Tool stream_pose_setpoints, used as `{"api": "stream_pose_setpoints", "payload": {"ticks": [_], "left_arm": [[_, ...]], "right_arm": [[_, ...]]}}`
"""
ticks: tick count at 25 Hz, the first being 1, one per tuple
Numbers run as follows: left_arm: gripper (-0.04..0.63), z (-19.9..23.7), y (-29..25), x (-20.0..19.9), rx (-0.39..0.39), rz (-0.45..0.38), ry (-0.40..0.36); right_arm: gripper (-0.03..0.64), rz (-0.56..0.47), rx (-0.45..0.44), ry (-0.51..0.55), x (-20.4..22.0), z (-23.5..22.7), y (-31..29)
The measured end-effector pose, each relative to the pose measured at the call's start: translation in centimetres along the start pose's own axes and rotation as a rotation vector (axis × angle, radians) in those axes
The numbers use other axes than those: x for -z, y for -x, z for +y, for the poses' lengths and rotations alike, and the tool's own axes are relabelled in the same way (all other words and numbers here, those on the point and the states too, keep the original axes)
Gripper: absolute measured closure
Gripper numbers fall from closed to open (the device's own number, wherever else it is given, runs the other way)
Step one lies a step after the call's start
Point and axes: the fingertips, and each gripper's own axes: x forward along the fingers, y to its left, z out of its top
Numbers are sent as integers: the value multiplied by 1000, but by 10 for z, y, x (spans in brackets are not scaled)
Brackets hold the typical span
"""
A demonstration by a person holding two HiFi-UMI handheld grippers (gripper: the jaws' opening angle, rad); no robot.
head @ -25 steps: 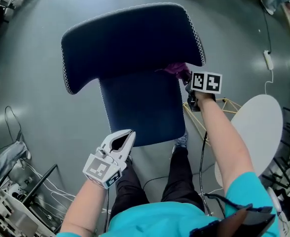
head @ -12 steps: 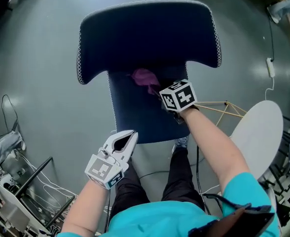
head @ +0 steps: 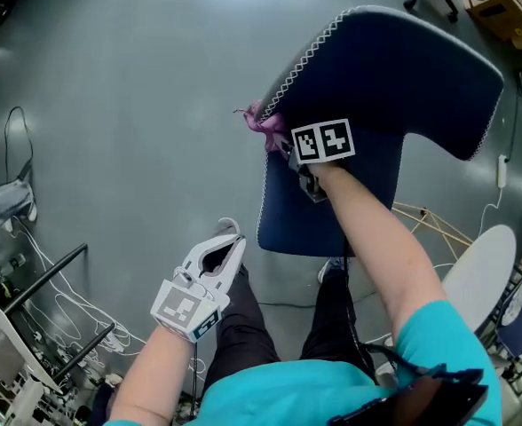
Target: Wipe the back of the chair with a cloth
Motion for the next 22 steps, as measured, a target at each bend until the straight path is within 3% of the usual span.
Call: {"api": "stream_pose_setpoints", "payload": {"ticks": [5, 9, 17, 22], "left_arm": [[600, 10, 1, 5, -6, 19, 12], [600, -8, -23, -5, 45, 52, -15], [600, -83, -108, -16, 139, 125, -93], [600, -138, -152, -18, 202, 168, -143]], "right_arm": [[528, -19, 37, -80, -6, -28, 9], [528, -56, 69, -121, -7, -57, 37], [528, -144, 192, -283, 42, -204, 150], [528, -150, 324, -215, 68, -267, 209]]}}
